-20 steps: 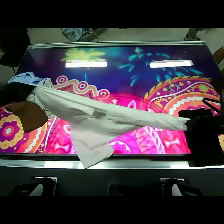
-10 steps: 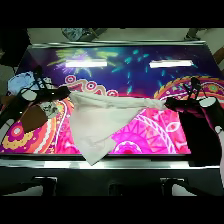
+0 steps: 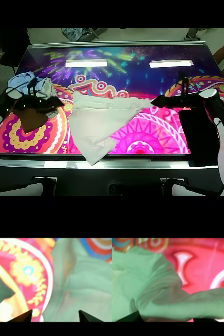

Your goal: Fold the shirts.

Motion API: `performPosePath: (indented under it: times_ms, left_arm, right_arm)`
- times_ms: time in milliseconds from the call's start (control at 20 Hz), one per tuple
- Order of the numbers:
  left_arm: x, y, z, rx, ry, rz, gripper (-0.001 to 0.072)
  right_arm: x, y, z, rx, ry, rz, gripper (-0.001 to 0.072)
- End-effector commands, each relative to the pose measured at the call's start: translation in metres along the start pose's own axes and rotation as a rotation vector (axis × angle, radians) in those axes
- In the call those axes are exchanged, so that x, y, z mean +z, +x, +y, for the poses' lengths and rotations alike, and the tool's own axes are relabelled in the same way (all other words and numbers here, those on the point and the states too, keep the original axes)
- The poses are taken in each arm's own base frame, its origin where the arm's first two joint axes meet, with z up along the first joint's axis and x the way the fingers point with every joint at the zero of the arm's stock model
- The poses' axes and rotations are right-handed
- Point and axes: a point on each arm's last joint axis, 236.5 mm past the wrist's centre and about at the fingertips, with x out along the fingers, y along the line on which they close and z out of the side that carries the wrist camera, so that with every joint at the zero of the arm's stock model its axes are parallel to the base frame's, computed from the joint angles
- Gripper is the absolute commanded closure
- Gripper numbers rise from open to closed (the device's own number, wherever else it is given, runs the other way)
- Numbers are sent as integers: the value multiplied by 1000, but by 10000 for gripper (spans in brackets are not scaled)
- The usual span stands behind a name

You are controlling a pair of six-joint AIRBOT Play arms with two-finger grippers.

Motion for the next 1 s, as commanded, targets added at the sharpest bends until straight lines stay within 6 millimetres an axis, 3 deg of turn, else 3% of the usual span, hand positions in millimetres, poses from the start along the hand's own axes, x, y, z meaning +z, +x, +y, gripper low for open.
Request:
performPosePath:
  times_ms: [0, 150, 400, 500, 550, 650, 750, 950]
  left_arm:
    - [-91, 7, 29, 23, -39, 253, 1]
    - [-128, 16, 34, 16, -38, 274, 2]
    - [-133, 13, 33, 16, -16, 255, 3]
    - [-134, 13, 33, 14, -17, 258, 2]
    - [-136, 14, 32, 11, -19, 264, 3]
    - [-147, 19, 30, 6, -17, 291, 3]
    - [-160, 26, 19, -39, -12, 317, 3]
    - [-184, 44, -7, -119, -45, 346, 3]
  right_arm:
    - [-43, 15, 23, 49, -98, 199, 4]
    - [-10, -4, 14, -6, -102, 95, 5]
    - [48, -103, -35, -199, -84, -83, 9]
    - [50, -136, -45, -231, -45, -113, 10]
    - [34, -139, -43, -215, -34, -59, 11]
    - [-17, -124, -28, -144, -31, 148, 10]
    - [-55, -86, -4, -46, -36, 277, 8]
    - [-93, 4, 23, -10, -72, 326, 4]
